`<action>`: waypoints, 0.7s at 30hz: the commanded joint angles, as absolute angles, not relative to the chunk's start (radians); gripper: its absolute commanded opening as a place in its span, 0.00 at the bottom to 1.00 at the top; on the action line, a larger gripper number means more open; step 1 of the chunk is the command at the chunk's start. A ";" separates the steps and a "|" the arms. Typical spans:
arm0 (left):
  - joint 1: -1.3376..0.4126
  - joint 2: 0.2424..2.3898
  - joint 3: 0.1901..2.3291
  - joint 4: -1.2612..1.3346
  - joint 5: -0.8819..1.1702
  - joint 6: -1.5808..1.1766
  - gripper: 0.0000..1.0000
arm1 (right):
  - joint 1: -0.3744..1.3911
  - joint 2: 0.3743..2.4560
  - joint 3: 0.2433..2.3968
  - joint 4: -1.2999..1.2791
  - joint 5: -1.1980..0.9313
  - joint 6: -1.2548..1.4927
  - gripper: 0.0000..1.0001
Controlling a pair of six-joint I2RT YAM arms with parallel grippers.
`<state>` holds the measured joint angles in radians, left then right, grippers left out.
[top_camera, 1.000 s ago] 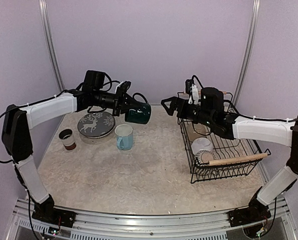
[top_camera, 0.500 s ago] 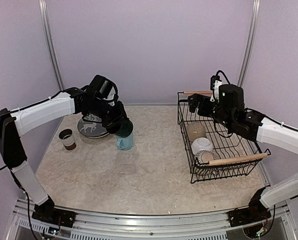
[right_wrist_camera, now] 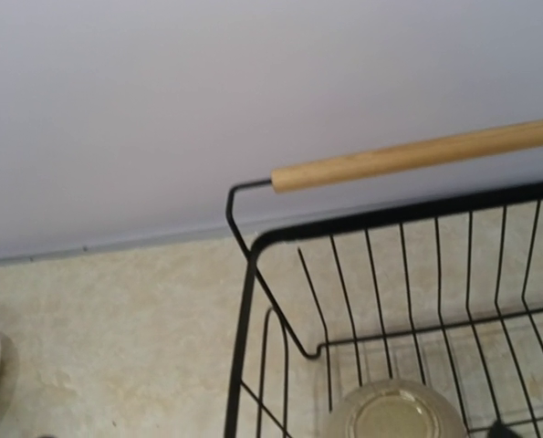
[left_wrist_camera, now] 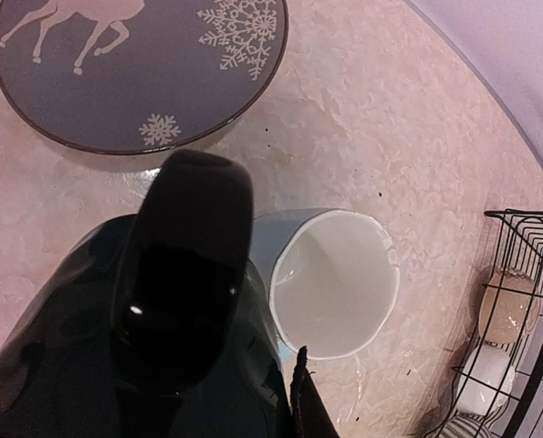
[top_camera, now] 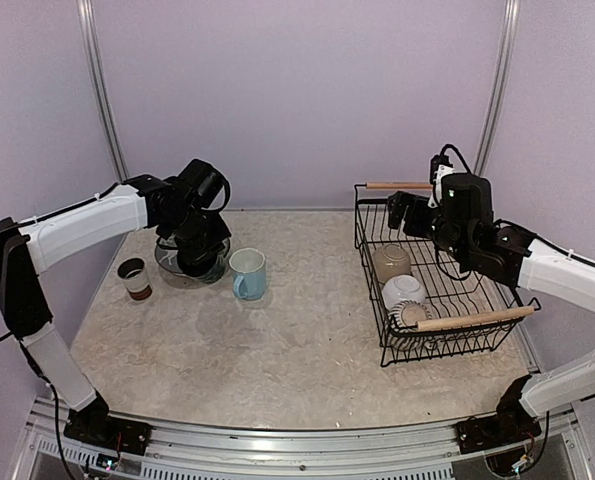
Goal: Unload the mixed dishes from the dish rack
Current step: Place the cup at the center of the board.
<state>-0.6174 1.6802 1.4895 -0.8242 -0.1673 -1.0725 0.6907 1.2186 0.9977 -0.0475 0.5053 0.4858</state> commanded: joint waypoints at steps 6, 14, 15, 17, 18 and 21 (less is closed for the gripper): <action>-0.535 1.755 1.454 -0.838 -0.046 -1.193 0.00 | 0.687 1.242 1.004 -0.069 0.487 0.466 1.00; -0.497 1.812 1.427 -0.828 -0.006 -1.223 0.02 | 0.684 1.260 1.010 -0.072 0.483 0.450 1.00; -0.498 1.818 1.422 -0.826 -0.006 -1.227 0.04 | 0.683 1.264 1.015 -0.077 0.481 0.450 1.00; -0.491 1.827 1.413 -0.820 0.022 -1.236 0.07 | 0.681 1.274 1.029 -0.097 0.480 0.447 1.00; -0.486 1.835 1.410 -0.817 0.032 -1.238 0.08 | 0.680 1.277 1.036 -0.108 0.481 0.446 1.00; -0.474 1.853 1.406 -0.813 0.058 -1.246 0.11 | 0.675 1.287 1.057 -0.142 0.483 0.444 1.00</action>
<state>-0.4904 1.8282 1.4143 -0.8368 0.0196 -1.2255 0.6891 1.2690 1.0145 -0.0814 0.4835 0.4583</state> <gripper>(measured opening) 0.092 0.997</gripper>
